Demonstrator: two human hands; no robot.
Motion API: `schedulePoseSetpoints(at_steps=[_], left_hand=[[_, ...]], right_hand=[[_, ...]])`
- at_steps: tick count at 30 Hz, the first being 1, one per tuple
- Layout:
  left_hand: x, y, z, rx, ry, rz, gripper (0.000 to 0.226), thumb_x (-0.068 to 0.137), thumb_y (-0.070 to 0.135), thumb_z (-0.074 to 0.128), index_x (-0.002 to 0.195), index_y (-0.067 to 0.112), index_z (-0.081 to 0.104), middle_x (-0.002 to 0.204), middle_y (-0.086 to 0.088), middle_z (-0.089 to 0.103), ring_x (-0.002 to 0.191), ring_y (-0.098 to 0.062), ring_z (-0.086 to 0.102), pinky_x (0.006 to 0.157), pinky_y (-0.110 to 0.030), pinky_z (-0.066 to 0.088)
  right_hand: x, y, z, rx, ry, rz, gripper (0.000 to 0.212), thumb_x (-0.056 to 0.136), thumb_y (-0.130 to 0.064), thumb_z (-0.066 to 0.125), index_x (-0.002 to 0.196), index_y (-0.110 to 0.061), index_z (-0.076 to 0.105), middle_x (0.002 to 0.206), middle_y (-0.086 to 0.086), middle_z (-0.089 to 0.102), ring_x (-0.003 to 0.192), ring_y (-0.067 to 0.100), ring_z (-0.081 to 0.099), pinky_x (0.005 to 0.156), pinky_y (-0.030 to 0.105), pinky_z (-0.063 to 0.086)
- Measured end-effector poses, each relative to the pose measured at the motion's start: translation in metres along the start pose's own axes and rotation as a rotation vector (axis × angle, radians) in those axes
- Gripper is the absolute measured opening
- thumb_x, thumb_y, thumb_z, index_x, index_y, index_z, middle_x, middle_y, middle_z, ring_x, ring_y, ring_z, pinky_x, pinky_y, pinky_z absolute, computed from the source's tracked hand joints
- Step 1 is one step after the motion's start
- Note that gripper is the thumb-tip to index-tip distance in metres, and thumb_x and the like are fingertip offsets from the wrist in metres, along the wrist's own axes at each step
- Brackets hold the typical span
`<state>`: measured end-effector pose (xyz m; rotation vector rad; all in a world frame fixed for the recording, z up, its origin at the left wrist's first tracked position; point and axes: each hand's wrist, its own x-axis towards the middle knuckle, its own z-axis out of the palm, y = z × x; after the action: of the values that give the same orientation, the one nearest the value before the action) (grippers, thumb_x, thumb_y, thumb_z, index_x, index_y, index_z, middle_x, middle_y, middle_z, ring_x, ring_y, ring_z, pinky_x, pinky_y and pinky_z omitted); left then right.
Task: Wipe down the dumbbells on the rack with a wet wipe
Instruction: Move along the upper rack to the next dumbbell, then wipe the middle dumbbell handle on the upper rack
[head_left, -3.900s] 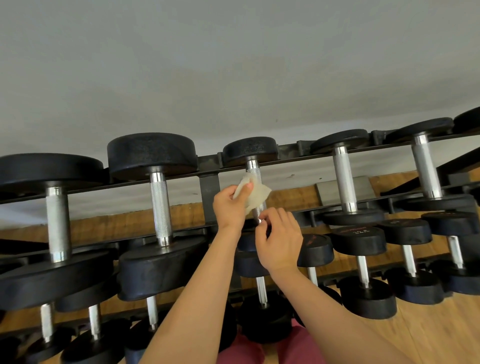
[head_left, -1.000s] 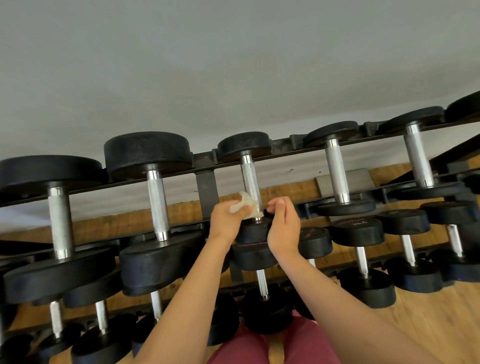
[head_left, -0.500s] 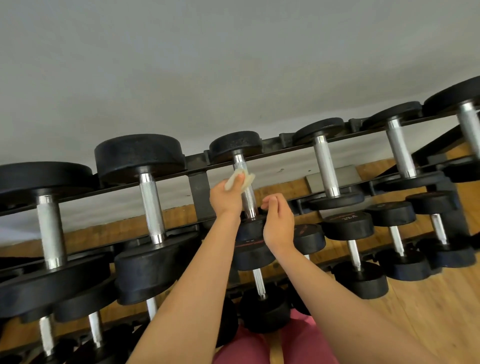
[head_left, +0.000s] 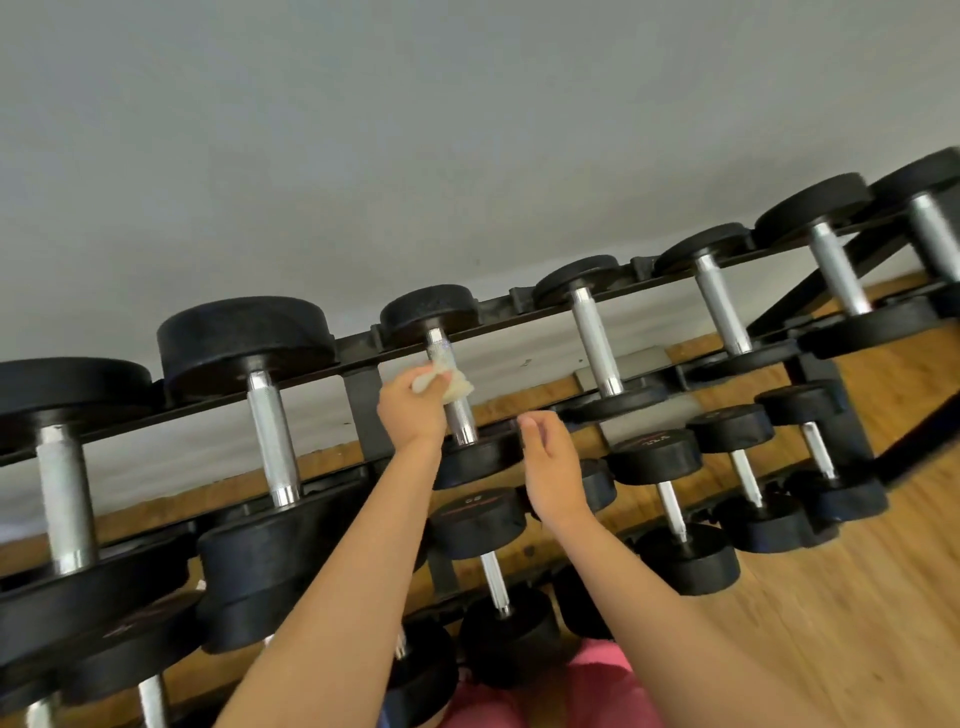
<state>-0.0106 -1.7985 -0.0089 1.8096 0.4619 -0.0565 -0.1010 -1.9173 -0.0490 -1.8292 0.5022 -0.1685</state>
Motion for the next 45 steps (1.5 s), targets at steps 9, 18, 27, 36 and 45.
schedulePoseSetpoints(at_steps=[9,18,27,36,45], left_hand=[[-0.091,-0.013,0.022,0.124,-0.058,0.229,0.012,0.086,0.023,0.072,0.097,0.025,0.072,0.094,0.016,0.061,0.098,-0.011,0.056,0.091,-0.028,0.044],[-0.134,0.034,0.125,-0.128,-0.151,0.031,0.009,0.086,0.012,0.071,0.087,0.021,0.071,0.080,0.005,0.069,0.078,-0.010,0.065,0.066,-0.023,0.054],[-0.130,0.046,0.137,-0.264,-0.252,-0.129,0.022,0.091,0.019,0.064,0.111,0.014,0.069,0.104,-0.003,0.073,0.100,-0.021,0.068,0.087,-0.035,0.055],[-0.089,0.006,0.179,0.212,-0.114,0.036,0.047,0.100,0.045,0.037,0.133,0.015,0.052,0.128,0.002,0.053,0.121,-0.010,0.047,0.109,-0.028,0.035],[-0.081,-0.014,0.188,0.168,-0.152,0.020,0.038,0.102,0.038,0.040,0.127,0.015,0.055,0.121,0.001,0.056,0.119,-0.013,0.048,0.107,-0.030,0.038]], right_hand=[[0.011,-0.005,-0.099,0.095,-0.054,-0.031,0.011,0.099,-0.021,0.053,0.101,-0.031,0.059,0.108,-0.002,0.062,0.098,-0.006,0.057,0.084,0.006,0.043],[0.047,-0.001,-0.158,0.330,-0.491,-0.015,0.035,0.089,-0.026,0.069,0.123,-0.020,0.061,0.117,0.000,0.067,0.109,0.019,0.065,0.089,0.037,0.056],[0.095,-0.006,-0.185,0.191,-0.515,-0.054,0.012,0.087,-0.007,0.070,0.098,-0.011,0.071,0.093,0.000,0.072,0.090,0.012,0.068,0.081,0.026,0.055],[0.199,-0.068,-0.154,0.033,-0.115,-0.298,0.020,0.091,-0.008,0.064,0.109,-0.017,0.067,0.106,-0.007,0.060,0.091,-0.007,0.057,0.080,0.006,0.045],[0.226,-0.070,-0.092,-0.472,-0.366,-0.726,0.015,0.088,-0.001,0.063,0.099,-0.002,0.073,0.101,0.011,0.063,0.099,0.025,0.053,0.083,0.019,0.034]])
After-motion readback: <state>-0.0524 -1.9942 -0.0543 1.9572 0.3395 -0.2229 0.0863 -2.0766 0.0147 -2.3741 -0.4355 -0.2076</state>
